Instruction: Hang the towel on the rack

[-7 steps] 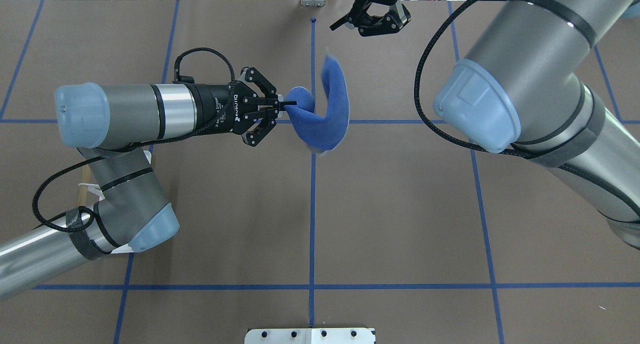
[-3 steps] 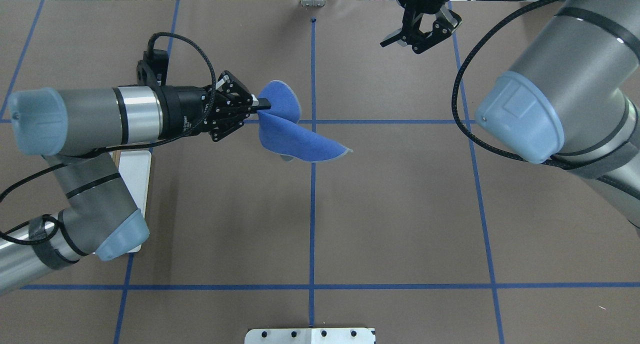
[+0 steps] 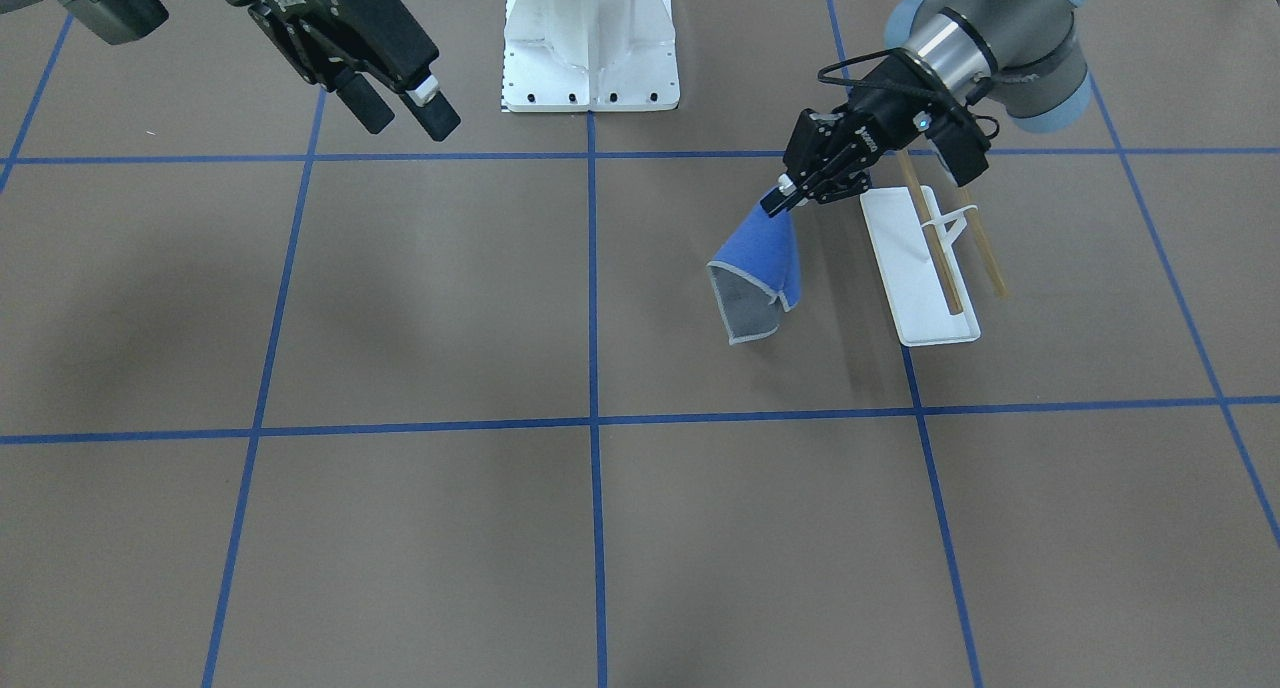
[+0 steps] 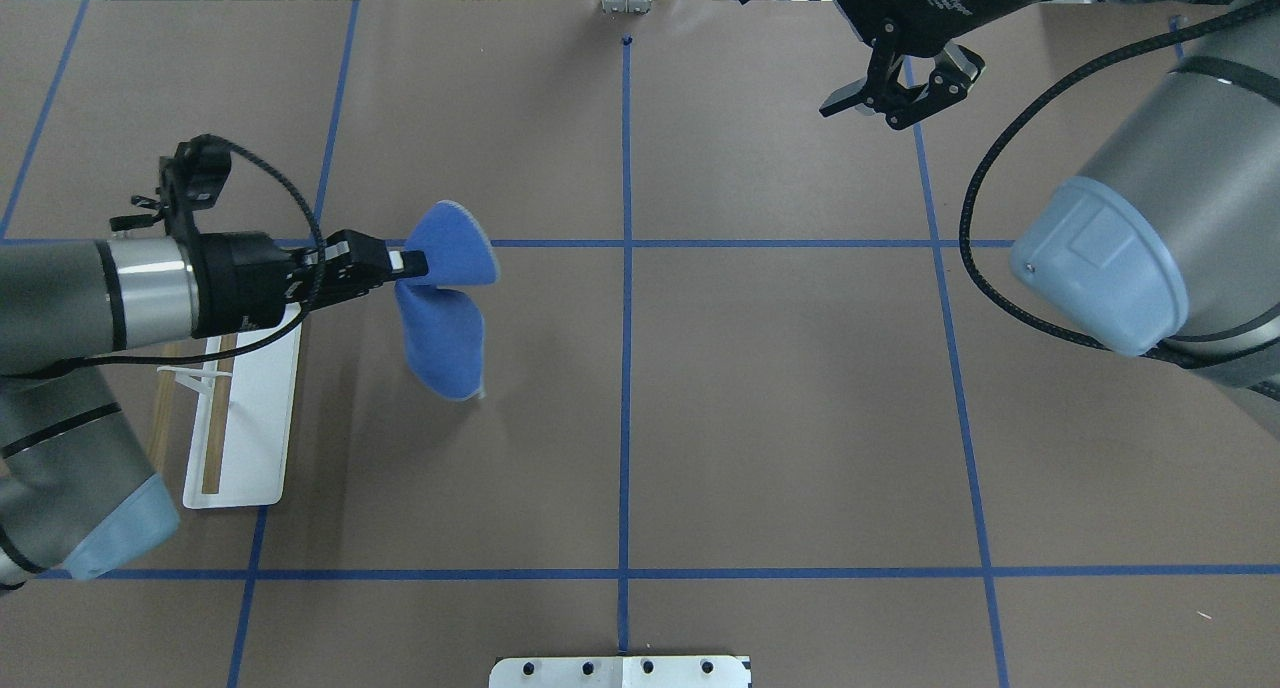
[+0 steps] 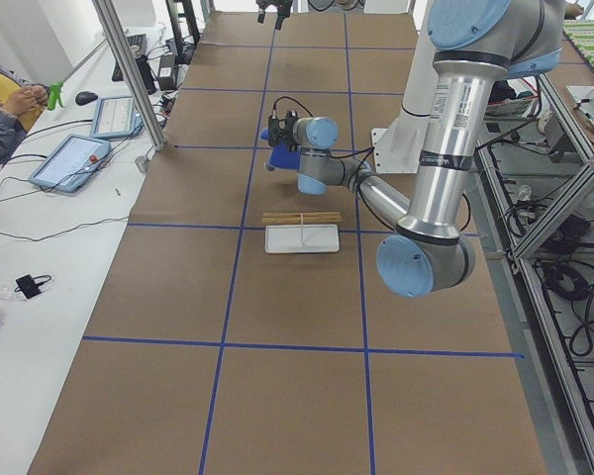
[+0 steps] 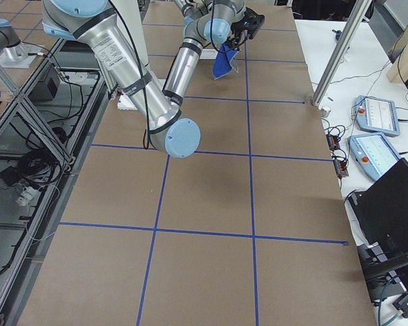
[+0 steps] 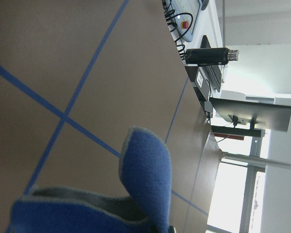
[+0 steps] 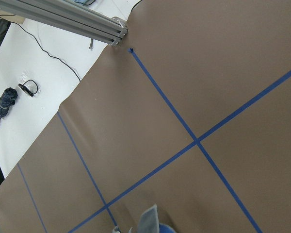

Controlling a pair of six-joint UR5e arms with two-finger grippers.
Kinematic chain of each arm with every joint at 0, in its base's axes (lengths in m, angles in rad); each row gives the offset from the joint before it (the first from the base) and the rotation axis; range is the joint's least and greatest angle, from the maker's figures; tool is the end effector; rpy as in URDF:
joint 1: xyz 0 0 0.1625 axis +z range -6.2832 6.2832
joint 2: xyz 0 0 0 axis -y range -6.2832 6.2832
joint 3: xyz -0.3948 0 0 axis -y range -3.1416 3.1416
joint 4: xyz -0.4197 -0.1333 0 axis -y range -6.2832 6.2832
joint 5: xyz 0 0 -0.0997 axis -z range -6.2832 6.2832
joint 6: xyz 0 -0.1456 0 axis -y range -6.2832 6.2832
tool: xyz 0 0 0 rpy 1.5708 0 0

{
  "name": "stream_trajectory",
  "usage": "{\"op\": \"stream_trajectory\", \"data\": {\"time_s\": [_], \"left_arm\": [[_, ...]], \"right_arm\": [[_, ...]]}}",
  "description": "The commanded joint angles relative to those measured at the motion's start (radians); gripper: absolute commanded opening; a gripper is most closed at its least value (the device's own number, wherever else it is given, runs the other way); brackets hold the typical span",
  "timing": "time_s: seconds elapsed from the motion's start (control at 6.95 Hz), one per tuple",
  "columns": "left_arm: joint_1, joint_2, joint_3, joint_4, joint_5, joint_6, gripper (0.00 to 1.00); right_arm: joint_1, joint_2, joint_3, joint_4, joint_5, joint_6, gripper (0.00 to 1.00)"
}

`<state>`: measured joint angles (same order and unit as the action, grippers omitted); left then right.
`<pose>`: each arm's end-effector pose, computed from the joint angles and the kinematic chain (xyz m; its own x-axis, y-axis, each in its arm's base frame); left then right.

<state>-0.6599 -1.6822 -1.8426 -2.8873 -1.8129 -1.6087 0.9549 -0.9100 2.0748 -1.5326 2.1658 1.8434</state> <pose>0.3825 -0.4214 0.2809 -0.1169 0.0442 -0.9922 0.4032 0.9151 -0.0068 -0.2792 -0.4840 0.0389 0.0994 0.5264 0.8444 -0.4160 0.7929 -0.4453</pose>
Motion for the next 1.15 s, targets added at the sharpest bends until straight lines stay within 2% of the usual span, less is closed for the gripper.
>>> {"op": "stream_trajectory", "data": {"time_s": [0.0,0.29,0.58,1.01], "left_arm": [[-0.026,0.229,0.047,-0.311,0.000,0.021,0.00],[-0.091,0.310,0.161,-0.565,0.001,0.001,0.00],[-0.144,0.358,0.184,-0.583,-0.003,-0.030,0.00],[-0.204,0.363,0.285,-0.639,-0.003,-0.030,0.00]], "right_arm": [[0.015,-0.049,0.014,0.000,-0.003,-0.050,1.00],[0.021,-0.050,0.018,-0.001,-0.007,-0.050,1.00],[0.025,-0.061,0.019,-0.001,-0.007,-0.055,1.00],[0.025,-0.063,0.016,-0.001,-0.011,-0.076,1.00]]}}
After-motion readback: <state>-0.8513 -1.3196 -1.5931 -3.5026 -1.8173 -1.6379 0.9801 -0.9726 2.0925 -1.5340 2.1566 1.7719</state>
